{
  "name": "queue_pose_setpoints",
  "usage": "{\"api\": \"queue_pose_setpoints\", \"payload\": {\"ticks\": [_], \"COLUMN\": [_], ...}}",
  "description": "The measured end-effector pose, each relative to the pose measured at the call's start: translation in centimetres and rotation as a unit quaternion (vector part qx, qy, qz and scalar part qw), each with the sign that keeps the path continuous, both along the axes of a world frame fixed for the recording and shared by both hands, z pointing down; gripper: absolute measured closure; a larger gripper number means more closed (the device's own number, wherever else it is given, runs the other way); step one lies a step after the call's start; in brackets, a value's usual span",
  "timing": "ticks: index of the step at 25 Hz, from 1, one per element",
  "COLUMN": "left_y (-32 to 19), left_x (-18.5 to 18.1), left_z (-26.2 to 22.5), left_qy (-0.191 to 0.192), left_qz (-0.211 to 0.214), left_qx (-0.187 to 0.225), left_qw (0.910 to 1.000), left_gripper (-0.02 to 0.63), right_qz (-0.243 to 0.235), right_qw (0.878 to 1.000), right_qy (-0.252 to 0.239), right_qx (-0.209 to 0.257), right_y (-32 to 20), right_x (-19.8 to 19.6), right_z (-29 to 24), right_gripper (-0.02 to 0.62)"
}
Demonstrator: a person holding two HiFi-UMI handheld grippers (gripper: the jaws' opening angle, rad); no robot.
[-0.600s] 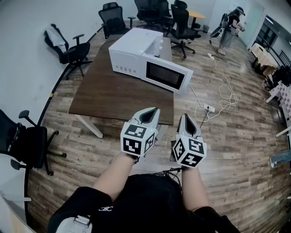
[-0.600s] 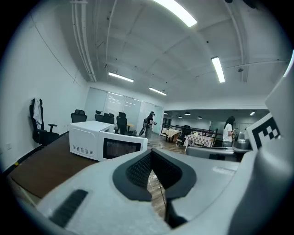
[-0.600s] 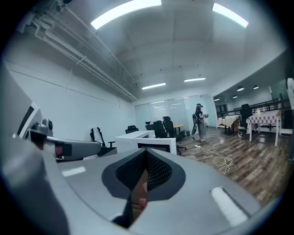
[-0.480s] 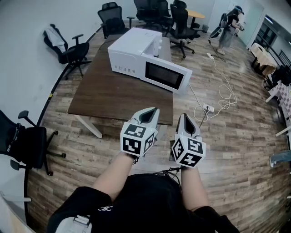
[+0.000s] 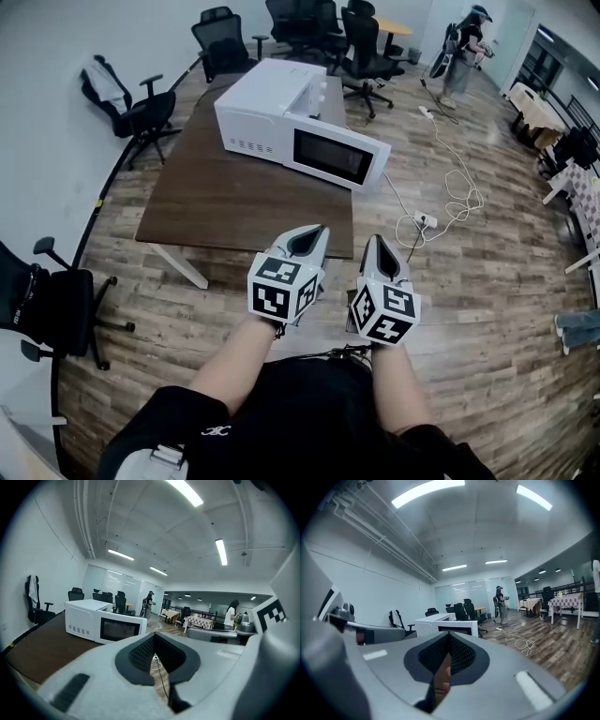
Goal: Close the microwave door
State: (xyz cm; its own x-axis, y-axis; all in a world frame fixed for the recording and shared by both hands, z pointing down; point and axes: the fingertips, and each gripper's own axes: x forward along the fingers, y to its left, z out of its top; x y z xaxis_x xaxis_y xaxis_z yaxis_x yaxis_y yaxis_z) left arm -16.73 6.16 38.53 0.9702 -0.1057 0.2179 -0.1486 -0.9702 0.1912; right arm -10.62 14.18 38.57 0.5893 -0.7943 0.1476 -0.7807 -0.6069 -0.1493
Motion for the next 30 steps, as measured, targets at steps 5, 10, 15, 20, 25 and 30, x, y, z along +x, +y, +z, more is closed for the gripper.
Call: {"api": "queue_pose_setpoints", "payload": {"ticks": [5,10,15,20,25,30], "left_y": [-0.5,-0.9,-2.2,-3.3,-4.8,-5.7], "left_x": [-0.1,0.3,1.7,3.7,6.3,9.3], "left_z": [0.5,1.0,1.5,1.5,1.9,2.2], "left_qy": [-0.004,-0.008,-0.018,-0.020,-0.025,-0.027], "left_qz": [0.002,0.006,0.006,0.008,0.008,0.009], "left_qx": [-0.003,0.000,0.005,0.010,0.010,0.013], "left_qw": [1.0000,0.9999,0.9998,0.9997,0.9996,0.9995], "left_gripper": [0.595,0.595,0.595,0.595,0.595,0.595], "right_qz": [0.002,0.011,0.012,0.014,0.014,0.016], "right_qw": [1.000,1.000,1.000,1.000,1.000,1.000], "right_qy": [0.001,-0.007,-0.006,-0.006,-0.008,-0.011], "right_qx": [-0.010,-0.010,-0.013,-0.012,-0.012,-0.012], "right_y": [-0.5,-0.9,-2.6,-4.1,-5.9,-7.0], "right_x": [-0.3,0.3,1.7,3.9,6.7,9.8], "right_z": [0.4,1.0,1.3,1.3,1.5,2.0], "right_gripper": [0.586,0.584,0.584,0.583,0.576,0.571]}}
